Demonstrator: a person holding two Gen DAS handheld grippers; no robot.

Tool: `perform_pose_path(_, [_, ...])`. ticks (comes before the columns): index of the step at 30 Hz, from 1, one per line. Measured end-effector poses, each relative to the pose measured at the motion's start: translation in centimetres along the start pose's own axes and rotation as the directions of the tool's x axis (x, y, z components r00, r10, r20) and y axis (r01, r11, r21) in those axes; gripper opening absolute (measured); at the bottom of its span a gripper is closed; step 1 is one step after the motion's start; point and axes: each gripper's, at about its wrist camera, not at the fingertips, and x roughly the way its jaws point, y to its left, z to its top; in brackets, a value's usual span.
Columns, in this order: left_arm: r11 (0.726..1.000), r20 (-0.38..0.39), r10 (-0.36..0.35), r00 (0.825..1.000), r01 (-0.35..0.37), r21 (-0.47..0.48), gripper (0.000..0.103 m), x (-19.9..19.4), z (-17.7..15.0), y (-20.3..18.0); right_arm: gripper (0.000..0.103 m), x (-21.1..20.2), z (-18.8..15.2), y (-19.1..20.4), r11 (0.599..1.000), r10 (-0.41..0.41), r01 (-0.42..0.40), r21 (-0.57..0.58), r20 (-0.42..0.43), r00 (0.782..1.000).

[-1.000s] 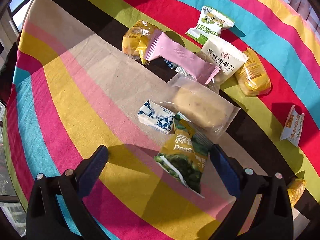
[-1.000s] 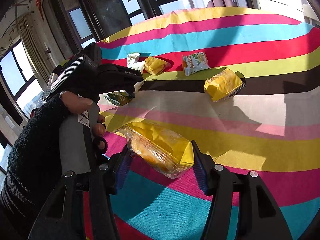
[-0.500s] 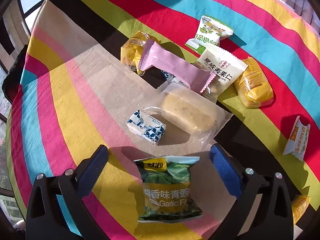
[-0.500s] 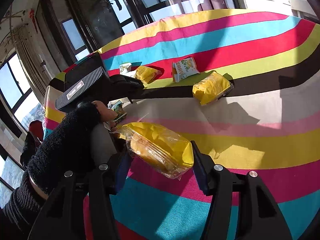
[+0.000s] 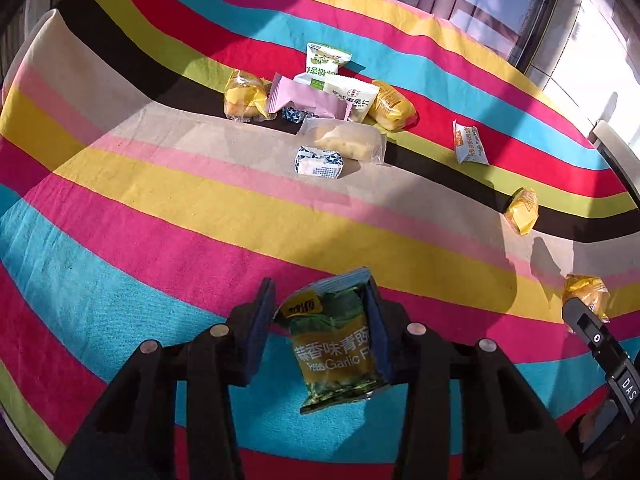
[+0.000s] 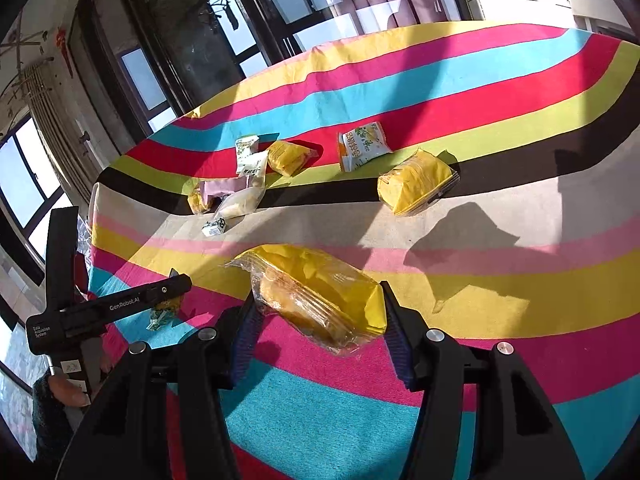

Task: Organize snacks
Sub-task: 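Carry the yellow pack and green bag to the box and open both tools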

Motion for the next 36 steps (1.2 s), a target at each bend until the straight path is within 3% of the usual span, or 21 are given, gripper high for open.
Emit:
perform_pose_path(6, [0.999, 0.036, -0.043, 0.998, 0.044, -0.02, 0.044, -2.1, -1.1, 4.2, 0.055, 0.2, 0.0, -0.1, 1.0, -0.015, 0.015, 0.004, -0.009, 1.0])
perform_pose_path(17, [0.996, 0.117, -0.077, 0.99, 0.081, -0.024, 0.044, -4.2, -1.4, 6.1, 0.055, 0.4, -0.6, 2.5, 0.994, -0.081, 0.08, -0.068, -0.015, 0.997])
perform_pose_path(25, [0.997, 0.177, -0.051, 0.983, 0.06, -0.046, 0.044, -7.1, -2.2, 10.1, 0.055, 1.6, -2.6, 8.3, 0.992, 0.03, -0.039, -0.117, -0.08, 0.996])
perform_pose_path(36, [0.991, 0.187, -0.033, 0.982, 0.056, -0.118, 0.044, -8.5, -4.0, 15.4, 0.055, 3.8, -4.9, 15.9, 0.961, 0.098, -0.141, -0.238, -0.182, 0.978])
